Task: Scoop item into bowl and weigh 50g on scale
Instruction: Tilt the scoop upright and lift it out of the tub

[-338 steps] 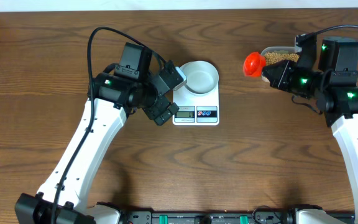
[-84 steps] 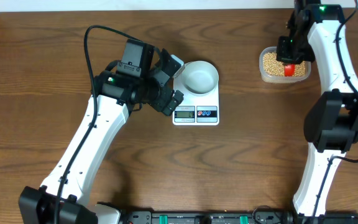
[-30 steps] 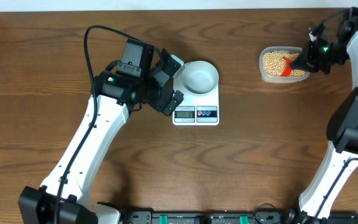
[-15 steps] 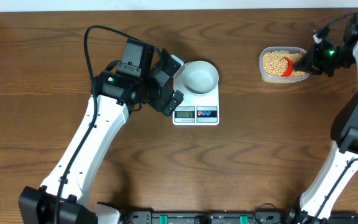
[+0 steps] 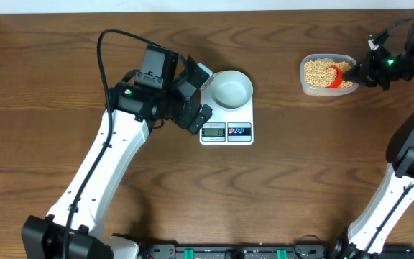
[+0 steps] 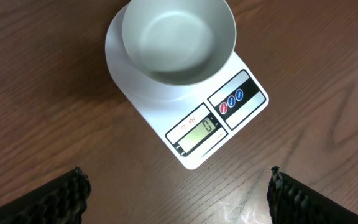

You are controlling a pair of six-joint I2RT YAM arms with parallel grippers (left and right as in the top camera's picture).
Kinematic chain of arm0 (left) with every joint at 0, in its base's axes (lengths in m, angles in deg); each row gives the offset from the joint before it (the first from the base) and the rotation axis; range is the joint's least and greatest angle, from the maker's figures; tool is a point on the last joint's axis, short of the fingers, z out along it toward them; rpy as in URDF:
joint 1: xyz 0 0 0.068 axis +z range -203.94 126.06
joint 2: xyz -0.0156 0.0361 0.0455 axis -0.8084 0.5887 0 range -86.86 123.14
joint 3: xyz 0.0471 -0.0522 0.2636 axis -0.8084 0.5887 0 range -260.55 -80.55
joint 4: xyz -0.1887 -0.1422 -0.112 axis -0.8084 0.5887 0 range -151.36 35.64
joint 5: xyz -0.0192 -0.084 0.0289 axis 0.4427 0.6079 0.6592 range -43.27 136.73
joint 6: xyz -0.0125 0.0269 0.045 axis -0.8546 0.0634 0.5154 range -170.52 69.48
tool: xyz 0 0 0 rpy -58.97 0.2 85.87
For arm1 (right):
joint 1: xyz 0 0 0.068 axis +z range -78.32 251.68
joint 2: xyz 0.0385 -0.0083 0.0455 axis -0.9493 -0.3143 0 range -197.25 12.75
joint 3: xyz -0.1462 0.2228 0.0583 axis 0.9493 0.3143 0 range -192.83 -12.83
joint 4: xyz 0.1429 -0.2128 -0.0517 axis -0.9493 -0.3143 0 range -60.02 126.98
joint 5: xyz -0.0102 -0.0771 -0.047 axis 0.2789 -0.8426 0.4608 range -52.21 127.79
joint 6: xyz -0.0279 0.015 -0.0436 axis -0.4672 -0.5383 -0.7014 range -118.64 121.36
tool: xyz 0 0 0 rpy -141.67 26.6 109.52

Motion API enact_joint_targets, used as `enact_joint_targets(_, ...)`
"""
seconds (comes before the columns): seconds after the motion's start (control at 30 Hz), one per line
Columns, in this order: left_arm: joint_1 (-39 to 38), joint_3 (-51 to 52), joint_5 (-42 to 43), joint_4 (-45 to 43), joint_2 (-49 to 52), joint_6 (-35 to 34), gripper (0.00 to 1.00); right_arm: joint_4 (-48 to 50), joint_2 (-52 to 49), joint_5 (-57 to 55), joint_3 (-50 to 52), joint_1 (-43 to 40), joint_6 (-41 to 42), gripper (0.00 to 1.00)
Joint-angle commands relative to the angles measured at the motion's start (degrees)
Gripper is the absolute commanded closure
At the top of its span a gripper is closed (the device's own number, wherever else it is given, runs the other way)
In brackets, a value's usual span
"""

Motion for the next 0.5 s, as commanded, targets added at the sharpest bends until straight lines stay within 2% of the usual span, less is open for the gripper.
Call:
enact_joint_targets(0.0,0.09,0.46,0.9,-0.07,0.66,-0.31,0.06,0.5,-0.68,4.68,0.42,-0.7,-2.05,0.99)
enact_joint_targets(0.47,0.09,0.46,0.9,-0.07,0.66,-0.31,0.07,1.07,-0.7,8.7,0.42,-2.25,-2.01,0.99)
